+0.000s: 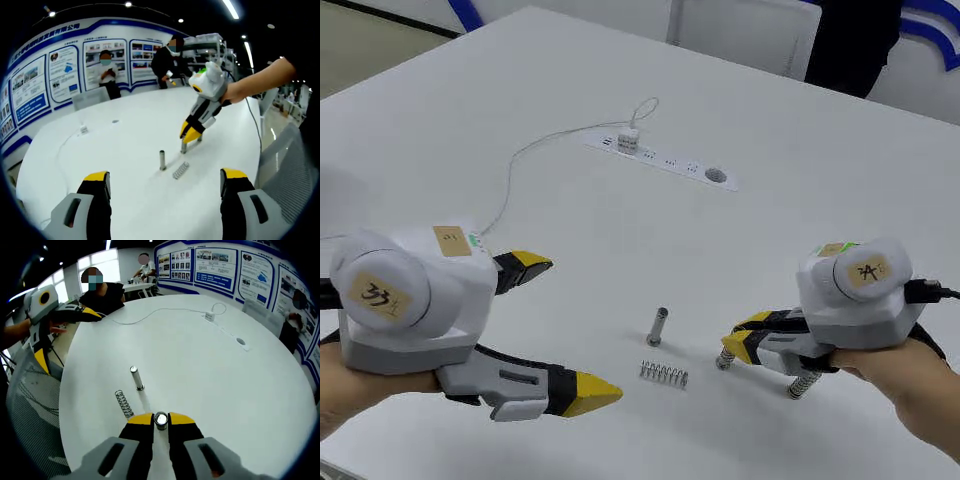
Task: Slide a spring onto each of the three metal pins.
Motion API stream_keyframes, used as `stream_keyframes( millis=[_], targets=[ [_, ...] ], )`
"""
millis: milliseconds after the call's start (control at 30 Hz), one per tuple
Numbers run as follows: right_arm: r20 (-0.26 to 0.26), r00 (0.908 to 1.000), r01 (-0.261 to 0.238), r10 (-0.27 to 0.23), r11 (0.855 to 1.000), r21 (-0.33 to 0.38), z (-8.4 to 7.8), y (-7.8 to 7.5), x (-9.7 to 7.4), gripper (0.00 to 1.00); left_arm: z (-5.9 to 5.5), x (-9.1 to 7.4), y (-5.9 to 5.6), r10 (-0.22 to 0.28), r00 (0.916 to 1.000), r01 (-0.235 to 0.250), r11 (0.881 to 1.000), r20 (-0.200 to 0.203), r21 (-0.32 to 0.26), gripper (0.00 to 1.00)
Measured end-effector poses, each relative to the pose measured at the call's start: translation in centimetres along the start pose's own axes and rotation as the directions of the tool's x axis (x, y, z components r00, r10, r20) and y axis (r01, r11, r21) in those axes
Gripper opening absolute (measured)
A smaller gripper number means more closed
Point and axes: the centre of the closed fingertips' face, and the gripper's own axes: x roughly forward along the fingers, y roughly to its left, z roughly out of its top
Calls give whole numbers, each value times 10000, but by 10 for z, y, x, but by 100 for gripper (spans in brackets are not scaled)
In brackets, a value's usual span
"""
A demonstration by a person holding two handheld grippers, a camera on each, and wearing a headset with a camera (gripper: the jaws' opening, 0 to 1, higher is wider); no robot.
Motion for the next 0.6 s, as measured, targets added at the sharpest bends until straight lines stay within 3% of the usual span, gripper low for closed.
stream_keyframes(
  millis=[600],
  targets=[
    [-40,10000,49,-47,9992,387,-5,-1,3,11,-7,0,-3,-65,9998,65,10000,-192,3,92]
  ],
)
